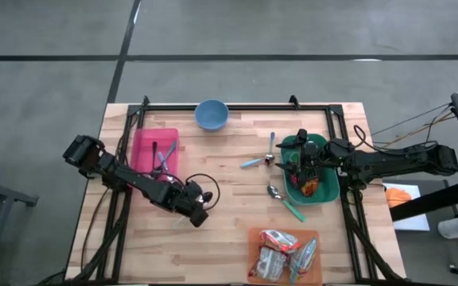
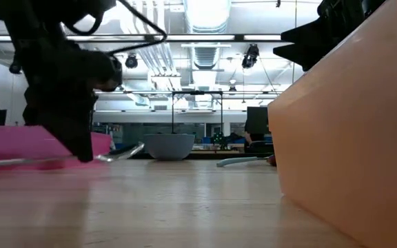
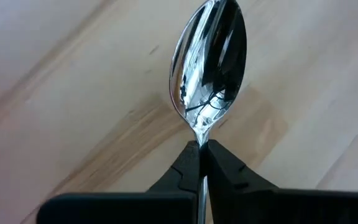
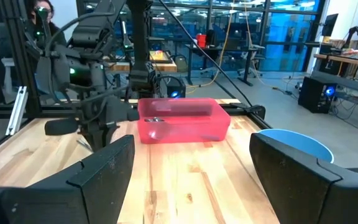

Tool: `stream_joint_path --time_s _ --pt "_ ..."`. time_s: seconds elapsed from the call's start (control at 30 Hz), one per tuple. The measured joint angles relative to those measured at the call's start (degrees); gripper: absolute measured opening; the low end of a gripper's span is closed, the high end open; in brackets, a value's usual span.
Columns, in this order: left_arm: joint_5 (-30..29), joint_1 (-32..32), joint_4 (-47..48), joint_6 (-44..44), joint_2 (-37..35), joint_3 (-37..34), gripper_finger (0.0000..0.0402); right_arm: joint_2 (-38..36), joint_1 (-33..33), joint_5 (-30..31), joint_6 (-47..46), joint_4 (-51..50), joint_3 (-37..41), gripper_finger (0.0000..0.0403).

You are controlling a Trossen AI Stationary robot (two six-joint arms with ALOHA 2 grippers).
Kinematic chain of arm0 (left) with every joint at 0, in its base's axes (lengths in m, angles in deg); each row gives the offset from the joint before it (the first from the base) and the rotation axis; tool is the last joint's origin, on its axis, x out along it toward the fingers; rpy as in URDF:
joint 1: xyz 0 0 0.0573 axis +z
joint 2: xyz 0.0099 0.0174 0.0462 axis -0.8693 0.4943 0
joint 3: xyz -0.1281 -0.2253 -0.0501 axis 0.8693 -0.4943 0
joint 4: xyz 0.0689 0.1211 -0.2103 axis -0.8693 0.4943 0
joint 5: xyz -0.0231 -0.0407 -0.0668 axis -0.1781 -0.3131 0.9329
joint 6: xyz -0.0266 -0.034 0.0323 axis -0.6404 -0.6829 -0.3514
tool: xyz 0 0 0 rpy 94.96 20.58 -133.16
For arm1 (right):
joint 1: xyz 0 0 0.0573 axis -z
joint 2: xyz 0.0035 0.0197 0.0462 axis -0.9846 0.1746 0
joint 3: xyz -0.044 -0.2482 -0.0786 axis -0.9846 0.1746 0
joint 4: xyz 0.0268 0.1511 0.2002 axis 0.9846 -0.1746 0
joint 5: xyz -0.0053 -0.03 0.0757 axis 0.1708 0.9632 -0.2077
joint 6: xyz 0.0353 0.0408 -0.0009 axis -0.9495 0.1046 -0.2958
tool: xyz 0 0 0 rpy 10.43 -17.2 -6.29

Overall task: Pick & Place Food Item
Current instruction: Put the silver spoon into the pink bin

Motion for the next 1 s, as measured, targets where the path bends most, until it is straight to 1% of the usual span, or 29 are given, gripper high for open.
stream_joint_path --time_s 0.17,0.33,0.47,0.63,0.83,0.93,1.0 --pt "-2.3 0.0 2.9 -0.9 -2.1 1.5 0.0006 0.0 0.0 0.0 0.0 0.0 0.0 0.0316" --pt "-6.0 0.0 6.0 -5.7 -6.1 1.5 0.0006 0.0 0.0 0.0 0.0 0.0 0.0 0.0316" --pt "-9.6 0.0 10.4 -10.0 -10.1 1.5 0.0006 0.0 0.0 0.0 0.1 0.0 0.0 0.0316" --pt "-14.4 0.0 19.4 -17.8 -16.4 1.5 0.0006 0.0 0.0 0.0 0.1 0.0 0.0 0.0316" --pt "-18.9 0.6 33.3 -29.5 -23.4 1.5 0.0006 0.0 0.0 0.0 0.0 0.0 0.0 0.0316" --pt "-20.0 2.5 38.2 -31.7 -26.2 1.5 0.0006 0.0 0.0 0.0 0.1 0.0 0.0 0.0316" --pt "-20.5 4.9 40.7 -31.8 -28.0 1.5 0.0006 0.0 0.0 0.0 0.0 0.0 0.0 0.0316"
